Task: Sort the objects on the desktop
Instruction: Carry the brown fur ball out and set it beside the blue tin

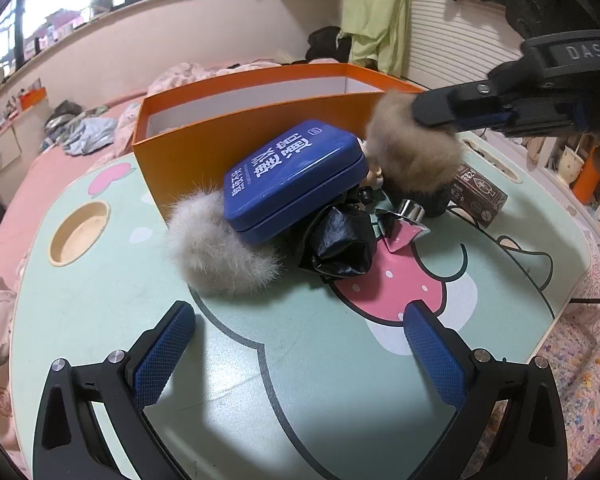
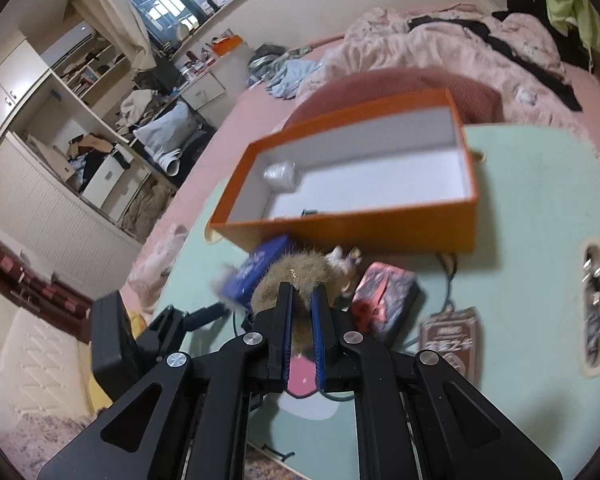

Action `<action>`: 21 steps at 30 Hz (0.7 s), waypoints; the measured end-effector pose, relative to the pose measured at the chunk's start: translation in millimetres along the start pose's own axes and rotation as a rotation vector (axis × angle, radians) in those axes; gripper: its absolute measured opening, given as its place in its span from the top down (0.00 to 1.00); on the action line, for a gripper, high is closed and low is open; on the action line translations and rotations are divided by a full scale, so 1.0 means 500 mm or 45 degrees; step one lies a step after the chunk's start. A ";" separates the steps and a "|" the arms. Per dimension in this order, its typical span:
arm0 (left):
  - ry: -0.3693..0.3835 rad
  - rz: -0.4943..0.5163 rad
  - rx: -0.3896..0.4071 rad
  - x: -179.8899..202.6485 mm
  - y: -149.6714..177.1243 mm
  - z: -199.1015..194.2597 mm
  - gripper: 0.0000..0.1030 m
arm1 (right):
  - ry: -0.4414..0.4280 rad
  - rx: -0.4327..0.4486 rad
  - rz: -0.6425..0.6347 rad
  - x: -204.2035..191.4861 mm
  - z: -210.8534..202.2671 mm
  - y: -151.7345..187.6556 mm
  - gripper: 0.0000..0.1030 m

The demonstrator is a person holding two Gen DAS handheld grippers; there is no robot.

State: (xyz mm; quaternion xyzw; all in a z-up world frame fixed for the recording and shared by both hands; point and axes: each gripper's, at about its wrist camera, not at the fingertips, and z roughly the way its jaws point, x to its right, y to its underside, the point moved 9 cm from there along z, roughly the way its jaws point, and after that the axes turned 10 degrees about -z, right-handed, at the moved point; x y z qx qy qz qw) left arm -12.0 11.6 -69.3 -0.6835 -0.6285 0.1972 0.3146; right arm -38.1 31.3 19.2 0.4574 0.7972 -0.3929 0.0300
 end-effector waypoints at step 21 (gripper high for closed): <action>-0.006 -0.004 -0.011 0.000 0.001 0.008 0.00 | 0.416 0.118 -0.382 0.002 -0.050 0.170 0.22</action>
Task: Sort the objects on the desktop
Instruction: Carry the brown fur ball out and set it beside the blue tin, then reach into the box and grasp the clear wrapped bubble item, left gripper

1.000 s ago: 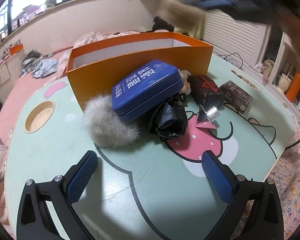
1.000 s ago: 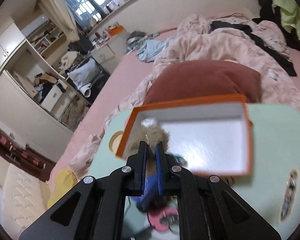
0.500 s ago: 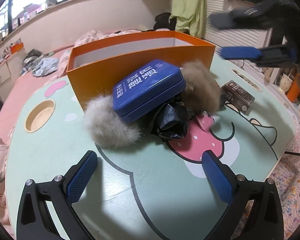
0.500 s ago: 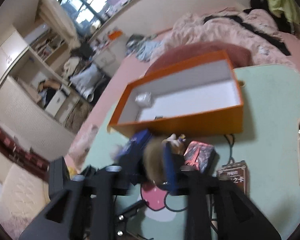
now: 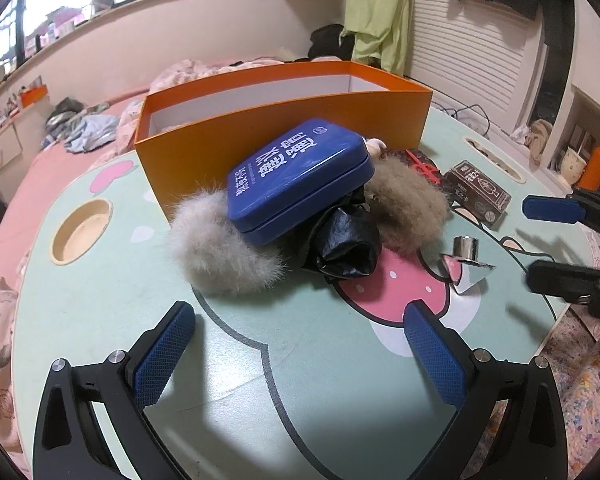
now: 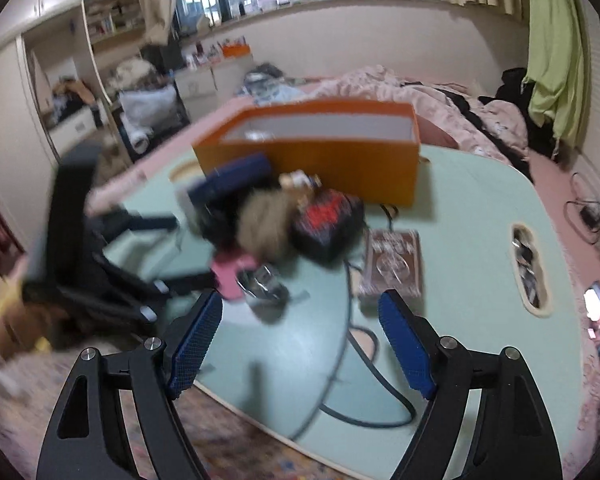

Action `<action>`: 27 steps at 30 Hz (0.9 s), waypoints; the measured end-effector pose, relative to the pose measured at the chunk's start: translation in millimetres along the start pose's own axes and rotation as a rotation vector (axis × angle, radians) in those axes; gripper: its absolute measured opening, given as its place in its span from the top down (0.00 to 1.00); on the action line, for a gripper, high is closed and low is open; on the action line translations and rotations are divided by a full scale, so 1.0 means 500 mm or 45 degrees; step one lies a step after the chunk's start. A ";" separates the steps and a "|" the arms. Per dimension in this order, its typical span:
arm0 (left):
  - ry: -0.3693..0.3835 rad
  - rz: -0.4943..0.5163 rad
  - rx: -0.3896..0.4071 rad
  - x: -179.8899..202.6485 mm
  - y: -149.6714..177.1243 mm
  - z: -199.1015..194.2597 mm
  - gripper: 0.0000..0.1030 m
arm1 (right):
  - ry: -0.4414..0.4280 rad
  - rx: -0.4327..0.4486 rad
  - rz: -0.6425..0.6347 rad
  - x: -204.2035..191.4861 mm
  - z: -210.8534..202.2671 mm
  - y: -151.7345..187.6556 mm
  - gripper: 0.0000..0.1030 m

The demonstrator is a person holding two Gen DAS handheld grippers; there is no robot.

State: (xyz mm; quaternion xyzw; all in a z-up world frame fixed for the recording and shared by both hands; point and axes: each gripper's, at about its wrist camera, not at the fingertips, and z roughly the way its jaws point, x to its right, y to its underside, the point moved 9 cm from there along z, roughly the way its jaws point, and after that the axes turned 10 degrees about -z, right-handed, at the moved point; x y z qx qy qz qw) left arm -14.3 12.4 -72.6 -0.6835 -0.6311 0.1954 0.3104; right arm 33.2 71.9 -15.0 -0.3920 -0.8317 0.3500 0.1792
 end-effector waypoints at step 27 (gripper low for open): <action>-0.068 -0.058 0.081 -0.047 -0.023 -0.043 0.00 | 0.126 -0.131 -0.081 0.046 0.068 0.029 0.00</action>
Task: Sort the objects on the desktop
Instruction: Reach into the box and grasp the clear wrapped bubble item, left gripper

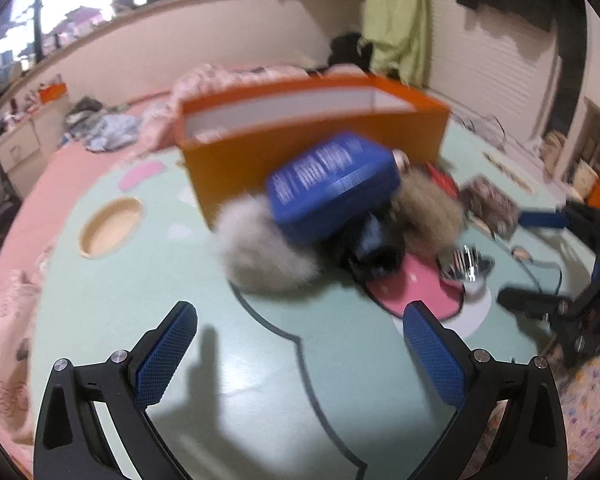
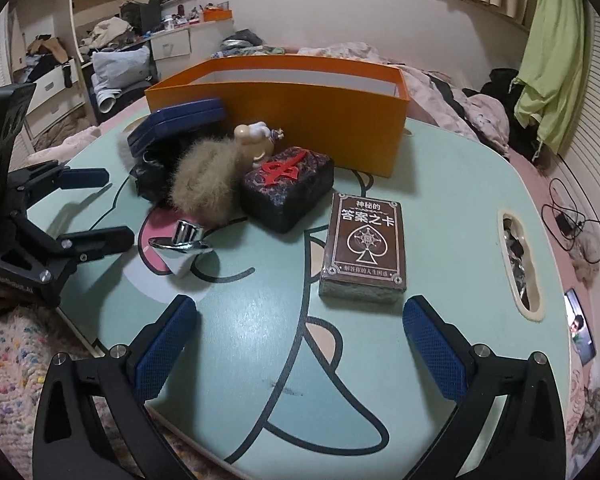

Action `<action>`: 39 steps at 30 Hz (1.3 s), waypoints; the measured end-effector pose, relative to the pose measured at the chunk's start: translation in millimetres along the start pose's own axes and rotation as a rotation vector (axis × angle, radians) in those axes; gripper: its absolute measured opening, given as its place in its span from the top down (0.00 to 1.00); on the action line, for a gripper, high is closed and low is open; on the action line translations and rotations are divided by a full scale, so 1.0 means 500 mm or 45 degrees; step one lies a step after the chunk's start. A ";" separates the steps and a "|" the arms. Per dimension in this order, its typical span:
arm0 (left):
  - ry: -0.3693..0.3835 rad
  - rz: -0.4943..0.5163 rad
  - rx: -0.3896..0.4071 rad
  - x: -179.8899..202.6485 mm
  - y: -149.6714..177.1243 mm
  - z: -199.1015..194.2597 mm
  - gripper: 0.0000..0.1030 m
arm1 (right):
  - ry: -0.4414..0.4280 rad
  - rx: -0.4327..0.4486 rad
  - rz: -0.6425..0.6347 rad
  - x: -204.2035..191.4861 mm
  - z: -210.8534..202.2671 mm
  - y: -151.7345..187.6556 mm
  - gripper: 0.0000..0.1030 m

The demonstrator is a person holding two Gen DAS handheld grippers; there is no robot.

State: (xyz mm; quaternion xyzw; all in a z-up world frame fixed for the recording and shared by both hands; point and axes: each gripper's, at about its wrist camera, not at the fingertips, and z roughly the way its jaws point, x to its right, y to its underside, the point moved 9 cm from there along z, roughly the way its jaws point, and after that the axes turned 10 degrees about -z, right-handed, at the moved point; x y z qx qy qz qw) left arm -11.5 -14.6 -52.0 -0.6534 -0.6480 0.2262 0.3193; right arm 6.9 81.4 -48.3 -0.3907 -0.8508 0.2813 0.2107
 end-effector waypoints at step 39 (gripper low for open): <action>-0.613 0.435 -0.493 -0.051 -0.274 0.278 0.72 | -0.003 0.056 0.003 0.003 0.001 0.005 0.00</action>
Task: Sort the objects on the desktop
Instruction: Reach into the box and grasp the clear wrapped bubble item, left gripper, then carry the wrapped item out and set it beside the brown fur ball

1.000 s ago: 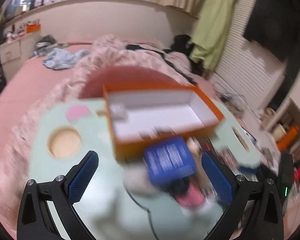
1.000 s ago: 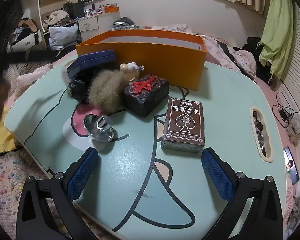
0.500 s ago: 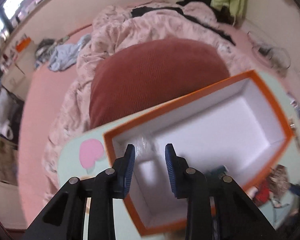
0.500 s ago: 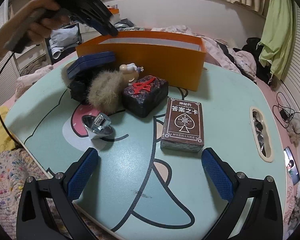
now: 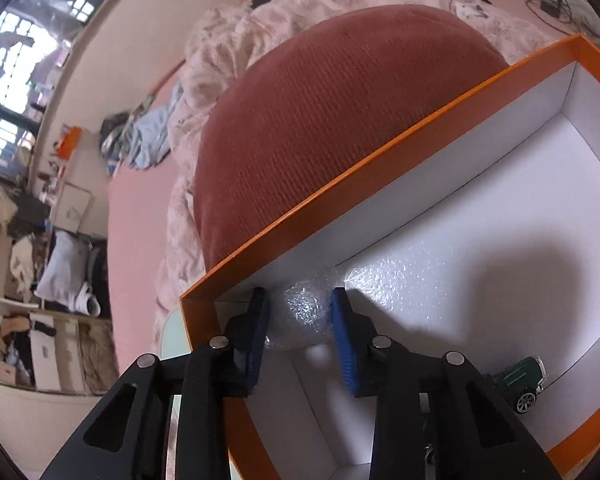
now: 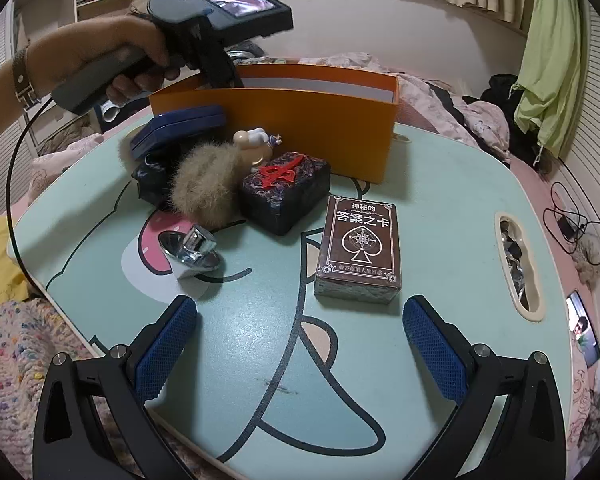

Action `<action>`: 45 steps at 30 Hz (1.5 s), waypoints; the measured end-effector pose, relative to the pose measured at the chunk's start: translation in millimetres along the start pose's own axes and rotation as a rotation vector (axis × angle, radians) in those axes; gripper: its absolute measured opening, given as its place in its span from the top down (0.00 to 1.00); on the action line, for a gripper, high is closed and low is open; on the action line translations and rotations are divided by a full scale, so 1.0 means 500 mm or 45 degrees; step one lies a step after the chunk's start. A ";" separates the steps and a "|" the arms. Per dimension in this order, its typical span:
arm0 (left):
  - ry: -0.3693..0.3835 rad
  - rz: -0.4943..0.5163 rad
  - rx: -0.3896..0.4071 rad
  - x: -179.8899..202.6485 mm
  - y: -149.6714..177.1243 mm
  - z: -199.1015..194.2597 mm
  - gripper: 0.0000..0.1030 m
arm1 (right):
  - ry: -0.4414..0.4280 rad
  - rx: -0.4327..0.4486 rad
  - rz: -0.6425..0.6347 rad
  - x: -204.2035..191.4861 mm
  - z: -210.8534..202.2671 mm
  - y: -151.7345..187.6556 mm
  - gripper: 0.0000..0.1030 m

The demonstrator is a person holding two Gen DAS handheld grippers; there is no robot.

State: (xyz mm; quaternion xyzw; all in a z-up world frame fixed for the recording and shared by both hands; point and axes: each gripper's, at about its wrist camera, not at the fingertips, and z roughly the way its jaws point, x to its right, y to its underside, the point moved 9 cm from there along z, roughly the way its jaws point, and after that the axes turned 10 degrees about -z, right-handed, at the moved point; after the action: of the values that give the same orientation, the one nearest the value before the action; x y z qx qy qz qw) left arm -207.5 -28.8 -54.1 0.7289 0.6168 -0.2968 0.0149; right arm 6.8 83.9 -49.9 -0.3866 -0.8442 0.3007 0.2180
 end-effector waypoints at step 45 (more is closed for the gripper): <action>0.729 -0.555 0.278 0.045 0.345 -0.187 0.04 | 0.008 0.004 0.010 0.003 -0.001 0.004 0.00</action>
State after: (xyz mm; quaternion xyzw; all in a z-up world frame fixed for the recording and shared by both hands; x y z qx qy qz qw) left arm -10.8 -13.6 -46.6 0.6311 0.7015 -0.1413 -0.2995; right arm 7.2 86.2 -50.5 -0.3904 -0.8415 0.3015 0.2203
